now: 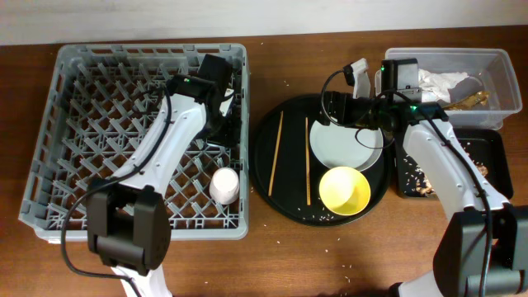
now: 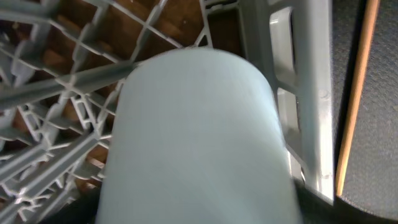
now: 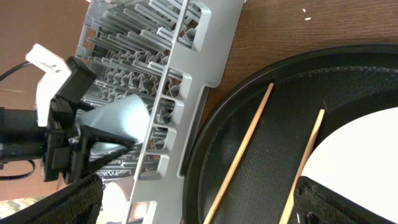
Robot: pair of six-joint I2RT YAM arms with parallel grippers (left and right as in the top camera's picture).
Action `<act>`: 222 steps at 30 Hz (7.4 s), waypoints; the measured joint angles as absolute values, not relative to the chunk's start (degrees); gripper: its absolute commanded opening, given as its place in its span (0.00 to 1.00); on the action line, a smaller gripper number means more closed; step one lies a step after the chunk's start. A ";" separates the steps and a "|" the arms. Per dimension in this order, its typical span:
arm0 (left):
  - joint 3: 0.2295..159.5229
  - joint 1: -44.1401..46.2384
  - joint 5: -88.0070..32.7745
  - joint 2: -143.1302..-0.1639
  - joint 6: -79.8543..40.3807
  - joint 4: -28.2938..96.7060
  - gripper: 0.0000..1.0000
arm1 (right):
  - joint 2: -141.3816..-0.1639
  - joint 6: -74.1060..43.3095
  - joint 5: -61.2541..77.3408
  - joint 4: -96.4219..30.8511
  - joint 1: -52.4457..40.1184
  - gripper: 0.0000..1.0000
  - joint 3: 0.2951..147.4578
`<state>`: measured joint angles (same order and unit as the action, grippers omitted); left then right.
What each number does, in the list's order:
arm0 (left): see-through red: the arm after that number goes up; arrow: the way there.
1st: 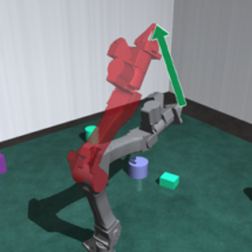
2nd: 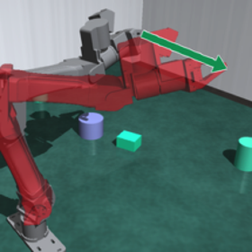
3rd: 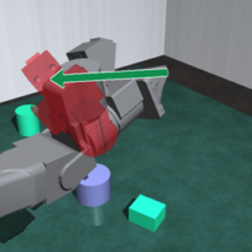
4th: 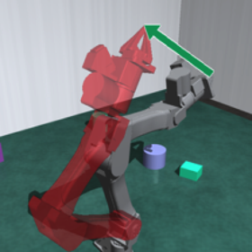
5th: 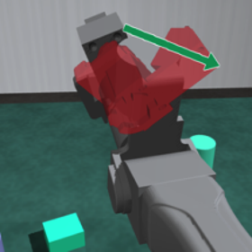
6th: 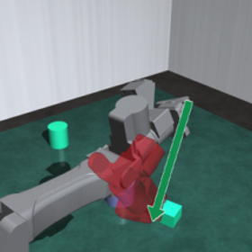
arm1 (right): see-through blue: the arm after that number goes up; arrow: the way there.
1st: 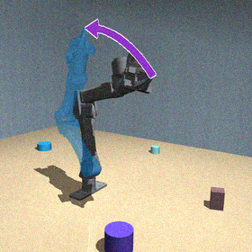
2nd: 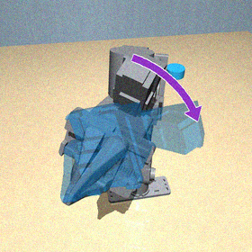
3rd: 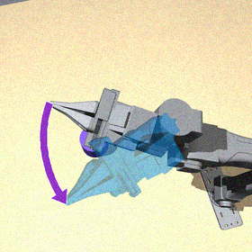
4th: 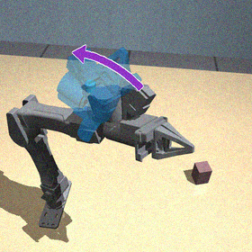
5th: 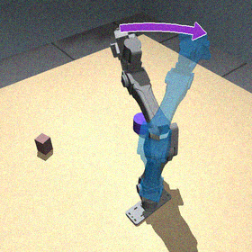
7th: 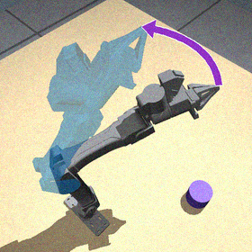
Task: Sort waste into correct bins and load items into the dishwasher rack
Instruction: 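Place the blue cup upside down in the rack with the left gripper, then grasp the white plate with the left gripper and stand it in the rack, then grasp the yellow bowl with the left gripper and place it in the rack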
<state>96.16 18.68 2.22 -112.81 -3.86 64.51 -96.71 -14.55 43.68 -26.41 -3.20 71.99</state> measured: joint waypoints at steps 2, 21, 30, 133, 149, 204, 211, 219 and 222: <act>96.16 18.68 2.22 -113.27 -3.88 64.20 0.85 | -96.71 -14.55 43.46 -26.41 -3.20 0.99 71.99; 109.95 29.39 -9.98 -114.91 -7.38 55.81 0.84 | -79.22 -14.87 32.80 -43.31 13.78 0.99 72.55; 110.06 37.06 -12.27 -129.67 -19.20 37.93 0.66 | -79.00 -15.25 23.75 -50.41 16.82 0.99 72.53; 129.91 15.57 36.25 -130.43 15.66 58.08 0.40 | -79.02 -14.98 20.36 -50.15 16.82 0.99 72.53; 140.09 23.59 -15.94 -130.15 3.73 82.15 0.41 | -79.02 -14.96 20.36 -50.13 16.82 0.98 72.53; 160.77 24.58 72.36 -153.56 0.47 74.46 0.00 | -79.07 -14.96 20.36 -50.15 16.82 0.99 72.53; 160.79 26.13 74.89 -156.11 0.43 74.65 0.00 | -79.07 -14.98 20.36 -50.15 16.82 0.99 72.53; 160.79 28.32 75.94 -156.14 0.45 77.82 0.01 | -79.07 -14.96 20.36 -50.13 16.82 0.98 72.53; 160.90 28.99 75.90 -156.14 0.45 80.40 0.21 | -79.07 -14.96 20.36 -50.15 16.82 0.98 72.53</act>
<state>160.90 28.99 75.90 -156.14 0.45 80.40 -79.07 -14.96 20.36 -50.15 16.82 72.53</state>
